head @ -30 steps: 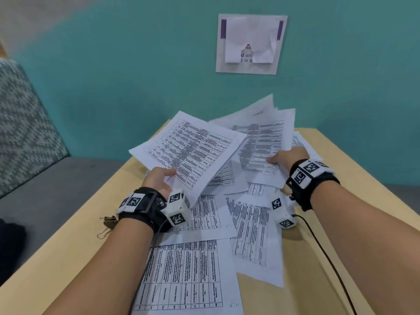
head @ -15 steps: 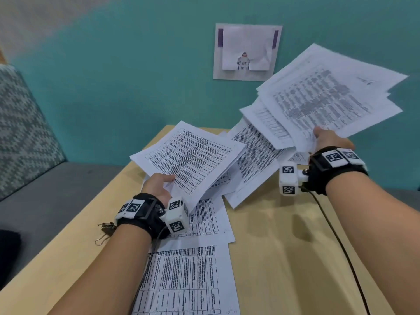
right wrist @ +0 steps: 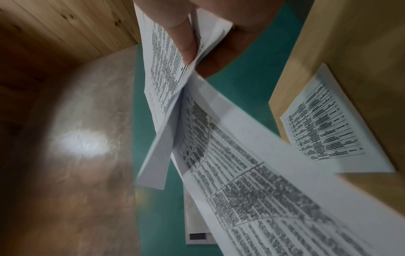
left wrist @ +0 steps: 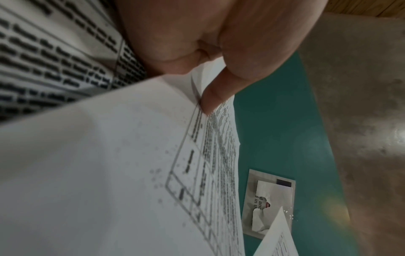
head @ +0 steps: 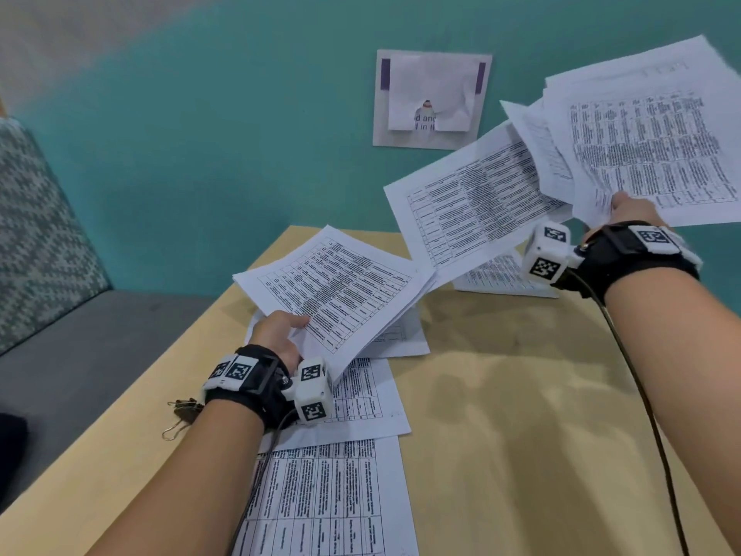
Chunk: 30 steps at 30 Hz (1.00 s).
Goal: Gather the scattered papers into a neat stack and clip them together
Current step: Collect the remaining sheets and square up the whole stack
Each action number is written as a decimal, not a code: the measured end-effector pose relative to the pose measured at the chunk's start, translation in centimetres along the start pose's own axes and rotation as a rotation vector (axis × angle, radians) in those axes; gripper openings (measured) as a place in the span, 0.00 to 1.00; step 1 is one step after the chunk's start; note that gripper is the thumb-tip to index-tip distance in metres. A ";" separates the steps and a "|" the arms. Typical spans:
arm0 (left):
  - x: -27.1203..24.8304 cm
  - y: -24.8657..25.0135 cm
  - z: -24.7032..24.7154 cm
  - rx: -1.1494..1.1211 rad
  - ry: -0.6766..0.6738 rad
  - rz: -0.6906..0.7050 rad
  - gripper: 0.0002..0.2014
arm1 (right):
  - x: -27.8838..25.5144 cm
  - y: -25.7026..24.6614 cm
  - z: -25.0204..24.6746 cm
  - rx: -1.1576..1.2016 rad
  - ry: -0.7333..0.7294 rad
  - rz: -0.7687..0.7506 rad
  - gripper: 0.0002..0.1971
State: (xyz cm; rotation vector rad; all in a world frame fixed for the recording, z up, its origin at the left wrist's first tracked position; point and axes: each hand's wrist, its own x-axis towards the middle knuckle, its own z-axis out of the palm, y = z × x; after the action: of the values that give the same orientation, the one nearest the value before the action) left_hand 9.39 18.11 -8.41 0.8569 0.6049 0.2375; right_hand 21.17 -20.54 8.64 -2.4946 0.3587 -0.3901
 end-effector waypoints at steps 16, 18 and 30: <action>2.4 -0.7 -0.3 0.099 -0.054 0.090 0.35 | -0.5 -1.4 2.3 0.382 -0.023 0.038 0.37; 2.1 -0.6 -0.2 0.129 -0.050 0.063 0.43 | -1.6 -2.1 3.8 0.614 -0.081 0.081 0.35; -1.1 0.3 1.1 -0.004 -0.346 0.125 0.43 | -5.7 -1.1 10.7 1.023 -0.022 0.461 0.43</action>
State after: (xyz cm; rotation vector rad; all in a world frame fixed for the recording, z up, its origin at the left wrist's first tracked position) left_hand 9.19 17.13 -7.21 0.9080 0.2288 0.1970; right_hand 19.86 -12.30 -0.29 -1.3696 0.5377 -0.2547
